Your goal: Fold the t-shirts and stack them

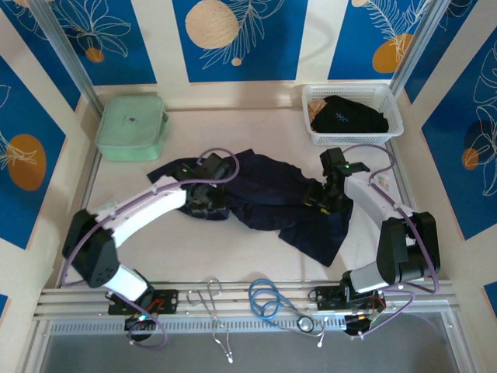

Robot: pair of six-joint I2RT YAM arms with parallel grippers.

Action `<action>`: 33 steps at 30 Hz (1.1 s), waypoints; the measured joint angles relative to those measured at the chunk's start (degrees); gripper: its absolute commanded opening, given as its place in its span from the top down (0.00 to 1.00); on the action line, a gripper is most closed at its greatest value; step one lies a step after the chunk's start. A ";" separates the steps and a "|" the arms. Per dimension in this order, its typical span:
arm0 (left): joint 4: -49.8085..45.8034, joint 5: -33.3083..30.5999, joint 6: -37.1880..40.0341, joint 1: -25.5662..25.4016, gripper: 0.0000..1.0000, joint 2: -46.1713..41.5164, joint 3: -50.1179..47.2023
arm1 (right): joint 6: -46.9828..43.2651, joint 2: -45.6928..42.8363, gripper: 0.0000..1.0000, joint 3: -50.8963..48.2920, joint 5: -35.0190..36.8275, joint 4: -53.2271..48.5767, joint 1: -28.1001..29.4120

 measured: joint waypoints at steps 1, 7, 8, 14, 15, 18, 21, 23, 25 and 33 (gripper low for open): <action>-1.73 -1.25 0.33 0.02 1.00 -1.20 1.31 | 0.63 0.15 0.49 -0.83 -0.70 0.70 0.31; -14.56 -8.24 2.16 0.04 1.00 -7.89 6.64 | 4.76 2.62 0.52 -5.22 -3.39 5.46 2.08; -16.20 -8.76 2.19 0.04 1.00 -8.76 6.69 | 5.44 3.52 0.52 -6.05 -3.67 6.34 2.16; -25.77 -9.97 0.76 0.02 1.00 -16.24 4.63 | 8.28 6.78 0.52 -7.06 -4.33 8.35 2.19; -26.58 -10.05 0.02 0.02 1.00 -17.97 3.02 | 8.72 6.82 0.52 -7.06 -4.31 8.61 2.21; -26.80 -9.77 -1.90 0.02 1.00 -21.57 -3.32 | 9.57 6.86 0.52 -6.97 -4.37 8.83 2.29; -24.17 -9.05 -3.76 0.11 1.00 -21.51 -10.51 | 9.94 6.84 0.52 -6.97 -4.24 8.79 2.16; -21.35 -8.85 -4.76 0.33 1.00 -19.39 -14.62 | 9.94 6.84 0.52 -6.97 -3.91 8.74 1.73; -17.84 -8.50 -5.42 0.66 1.00 -15.89 -17.88 | 9.92 6.84 0.53 -6.97 -3.41 8.63 0.90; -5.90 -2.69 -6.25 1.01 0.87 -6.73 -23.06 | 8.26 5.38 0.53 -6.38 1.75 5.42 -2.14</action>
